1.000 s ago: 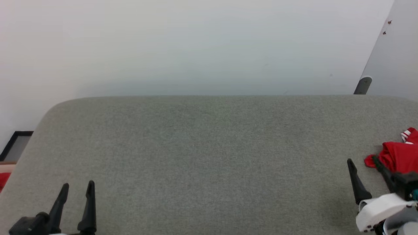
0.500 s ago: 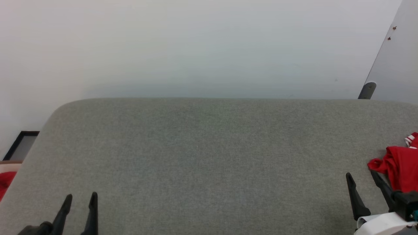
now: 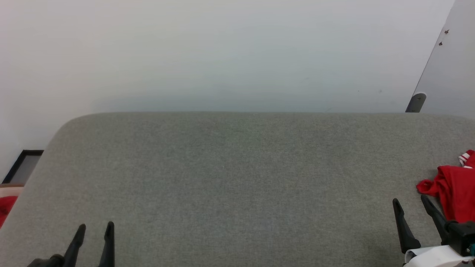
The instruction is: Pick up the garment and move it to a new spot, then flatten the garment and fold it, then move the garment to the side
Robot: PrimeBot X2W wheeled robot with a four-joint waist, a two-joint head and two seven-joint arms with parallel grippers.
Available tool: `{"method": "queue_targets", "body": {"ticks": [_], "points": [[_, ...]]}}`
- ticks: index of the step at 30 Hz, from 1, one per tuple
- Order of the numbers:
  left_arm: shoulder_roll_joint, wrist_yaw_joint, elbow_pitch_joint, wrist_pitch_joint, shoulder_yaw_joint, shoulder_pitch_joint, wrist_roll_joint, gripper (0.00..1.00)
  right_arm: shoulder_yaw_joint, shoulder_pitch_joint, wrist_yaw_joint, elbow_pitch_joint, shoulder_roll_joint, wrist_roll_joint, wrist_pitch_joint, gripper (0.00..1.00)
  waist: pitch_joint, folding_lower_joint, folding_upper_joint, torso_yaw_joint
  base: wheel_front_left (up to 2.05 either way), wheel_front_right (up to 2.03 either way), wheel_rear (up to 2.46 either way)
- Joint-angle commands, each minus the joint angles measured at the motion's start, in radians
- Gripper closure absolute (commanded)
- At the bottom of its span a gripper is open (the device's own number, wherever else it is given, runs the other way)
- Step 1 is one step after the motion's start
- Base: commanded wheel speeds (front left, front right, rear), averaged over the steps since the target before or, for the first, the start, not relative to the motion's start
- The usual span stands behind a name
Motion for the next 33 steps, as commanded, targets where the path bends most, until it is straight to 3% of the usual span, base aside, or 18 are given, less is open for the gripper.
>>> {"method": "queue_targets", "body": {"ticks": [1,7,8,12,33], "points": [[-0.001,-0.007,-0.004,-0.004,0.001,0.01,0.006,0.0,-0.002,0.017,-0.001,-0.005,0.002,-0.007,-0.002,0.0,0.0,0.0,0.0,0.0,0.0,0.0,0.0],[-0.001,-0.006,-0.015,-0.004,0.002,0.013,0.018,0.0,-0.003,0.012,-0.001,-0.01,0.006,-0.005,0.0,0.0,0.0,0.0,0.0,0.001,0.0,0.0,0.0],[-0.001,-0.003,-0.013,0.0,-0.001,0.002,0.011,1.0,-0.001,0.008,0.0,-0.006,0.004,0.0,0.001,1.0,0.0,0.0,0.0,0.001,0.0,0.0,0.0],[-0.026,-0.003,0.018,0.009,-0.009,0.01,-0.001,1.0,-0.001,0.024,0.0,0.025,0.021,0.011,0.01,1.0,0.001,0.0,0.0,0.001,0.0,0.0,0.0],[-0.082,-0.004,0.033,0.108,0.012,-0.059,-0.321,1.0,-0.045,-0.003,0.0,-0.001,0.069,0.381,0.108,1.0,0.017,0.0,0.0,-0.004,0.0,0.0,0.0]]}}
